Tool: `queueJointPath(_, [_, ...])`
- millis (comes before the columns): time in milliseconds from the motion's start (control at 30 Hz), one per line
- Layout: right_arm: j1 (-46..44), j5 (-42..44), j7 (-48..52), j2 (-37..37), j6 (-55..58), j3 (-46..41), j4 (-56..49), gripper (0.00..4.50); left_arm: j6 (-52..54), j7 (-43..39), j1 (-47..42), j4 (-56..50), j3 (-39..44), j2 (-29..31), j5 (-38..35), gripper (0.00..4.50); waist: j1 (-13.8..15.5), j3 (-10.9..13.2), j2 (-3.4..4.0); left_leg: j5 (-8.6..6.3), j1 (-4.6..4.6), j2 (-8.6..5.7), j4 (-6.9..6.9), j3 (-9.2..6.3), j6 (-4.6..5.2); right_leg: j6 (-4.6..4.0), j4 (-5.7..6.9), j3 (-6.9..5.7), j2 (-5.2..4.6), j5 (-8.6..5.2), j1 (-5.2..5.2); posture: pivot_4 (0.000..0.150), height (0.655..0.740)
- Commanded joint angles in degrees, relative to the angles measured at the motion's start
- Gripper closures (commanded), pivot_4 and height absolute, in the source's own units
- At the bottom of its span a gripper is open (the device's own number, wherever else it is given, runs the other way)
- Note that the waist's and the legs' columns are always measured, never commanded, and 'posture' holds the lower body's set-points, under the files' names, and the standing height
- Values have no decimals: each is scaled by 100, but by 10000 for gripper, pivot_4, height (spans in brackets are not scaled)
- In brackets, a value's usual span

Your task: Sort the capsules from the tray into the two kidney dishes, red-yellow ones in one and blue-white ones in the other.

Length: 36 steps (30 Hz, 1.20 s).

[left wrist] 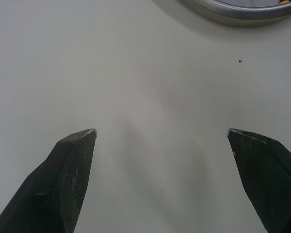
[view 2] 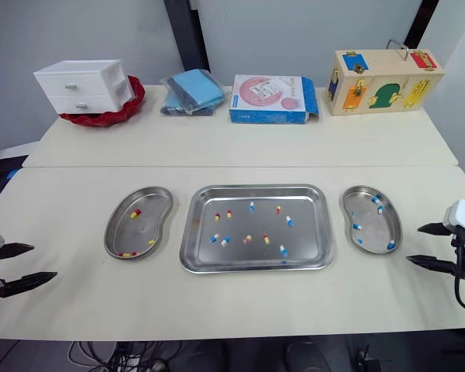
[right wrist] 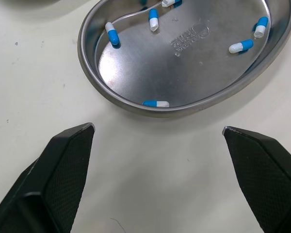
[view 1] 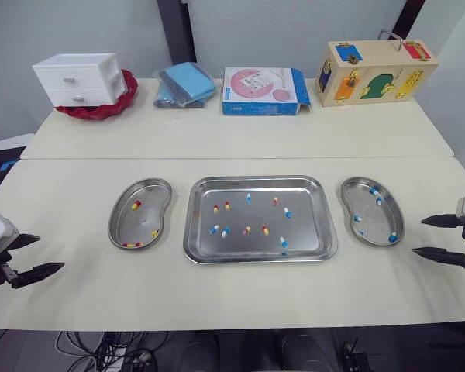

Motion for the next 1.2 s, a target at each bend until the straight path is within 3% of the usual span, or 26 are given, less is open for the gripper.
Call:
queueJointPath(33, [25, 29, 7, -87, -97, -246, 18, 0, -114, -100, -116, 80, -14, 30, 1, 227, 1, 0, 0, 0, 0, 0, 0, 0, 0, 0, 0, 0, 0, 0, 0, 1500, 7400])
queueJointPath(533, [76, 0, 38, -150, -198, -268, 159, 0, -272, -260, -425, 266, -237, 27, 92, 227, -17, 1, 1, 0, 2, 0, 10, -2, 0, 0, 4, -3, 0, 0, 6, 1500, 7400])
queueJointPath(1067, [-141, -61, 134, -152, -245, -149, 487, 0, -215, -452, -195, 83, -157, -44, -10, 227, -37, 0, 2, 0, 4, 0, 15, -2, 1, 0, 10, -3, 0, 0, 8, 1500, 7400])
queueJointPath(1200, [-194, -104, 172, -159, -268, -136, 554, 0, -261, -821, -52, -110, 45, -62, -260, 227, -43, 0, 2, 0, 5, 0, 17, -3, 1, 0, 12, -3, 0, 0, 10, 1500, 7400])
